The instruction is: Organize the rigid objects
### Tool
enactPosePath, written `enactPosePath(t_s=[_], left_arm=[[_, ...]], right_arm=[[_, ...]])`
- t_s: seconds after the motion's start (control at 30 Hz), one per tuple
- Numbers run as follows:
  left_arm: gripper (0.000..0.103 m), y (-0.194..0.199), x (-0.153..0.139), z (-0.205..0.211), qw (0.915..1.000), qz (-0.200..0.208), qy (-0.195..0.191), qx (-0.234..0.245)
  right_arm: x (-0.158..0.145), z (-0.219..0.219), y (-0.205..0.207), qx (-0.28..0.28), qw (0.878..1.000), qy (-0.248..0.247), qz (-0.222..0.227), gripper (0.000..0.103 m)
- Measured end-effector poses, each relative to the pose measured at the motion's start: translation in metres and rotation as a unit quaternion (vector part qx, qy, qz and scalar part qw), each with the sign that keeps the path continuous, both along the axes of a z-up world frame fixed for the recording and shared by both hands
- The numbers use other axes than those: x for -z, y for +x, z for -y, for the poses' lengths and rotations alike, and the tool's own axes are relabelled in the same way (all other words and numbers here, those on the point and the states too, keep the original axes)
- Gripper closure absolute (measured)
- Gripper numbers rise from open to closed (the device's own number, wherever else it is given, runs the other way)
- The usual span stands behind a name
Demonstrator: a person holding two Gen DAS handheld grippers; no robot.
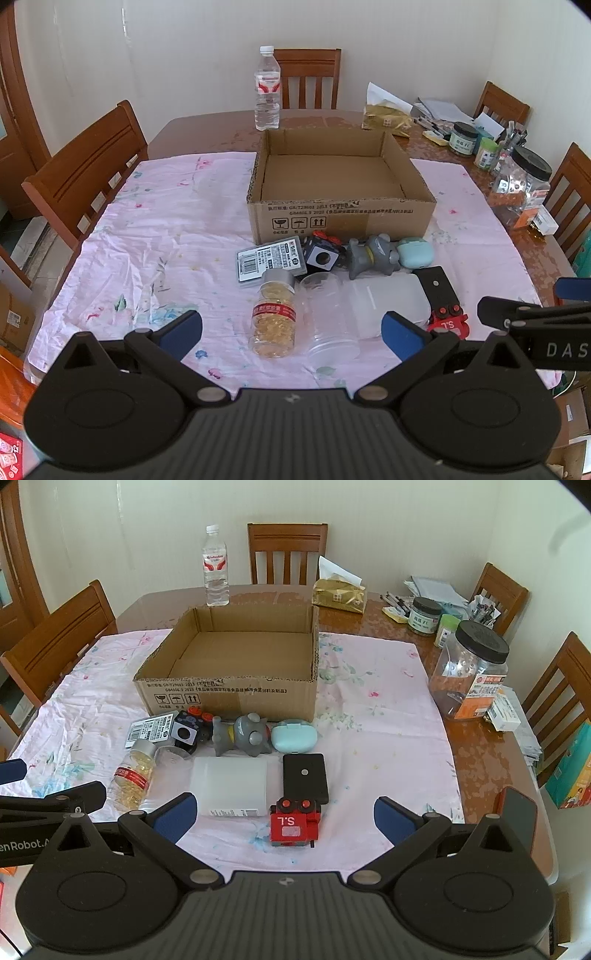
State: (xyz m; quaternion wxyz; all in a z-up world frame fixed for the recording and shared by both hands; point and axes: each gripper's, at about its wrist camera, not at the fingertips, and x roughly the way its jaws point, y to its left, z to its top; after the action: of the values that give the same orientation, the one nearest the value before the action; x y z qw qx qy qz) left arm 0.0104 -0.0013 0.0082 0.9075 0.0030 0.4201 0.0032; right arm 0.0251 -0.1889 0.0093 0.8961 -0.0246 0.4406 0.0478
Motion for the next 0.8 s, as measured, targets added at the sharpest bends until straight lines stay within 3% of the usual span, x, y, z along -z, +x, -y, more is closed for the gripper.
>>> enactPosePath(t_s=[0.53,0.8], left_arm=[[0.001,0.002,0.02,-0.01,0.9993,0.027,-0.024,0.013],[0.001,0.012,0.045,-0.023,0.9999,0.007,-0.006,-0.009]], right_arm=[[0.015,0.0,0.007,-0.041,0.999,0.004,0.028,0.0],[0.033,0.011,0.011,-0.035,0.999,-0.002,0.011,0.0]])
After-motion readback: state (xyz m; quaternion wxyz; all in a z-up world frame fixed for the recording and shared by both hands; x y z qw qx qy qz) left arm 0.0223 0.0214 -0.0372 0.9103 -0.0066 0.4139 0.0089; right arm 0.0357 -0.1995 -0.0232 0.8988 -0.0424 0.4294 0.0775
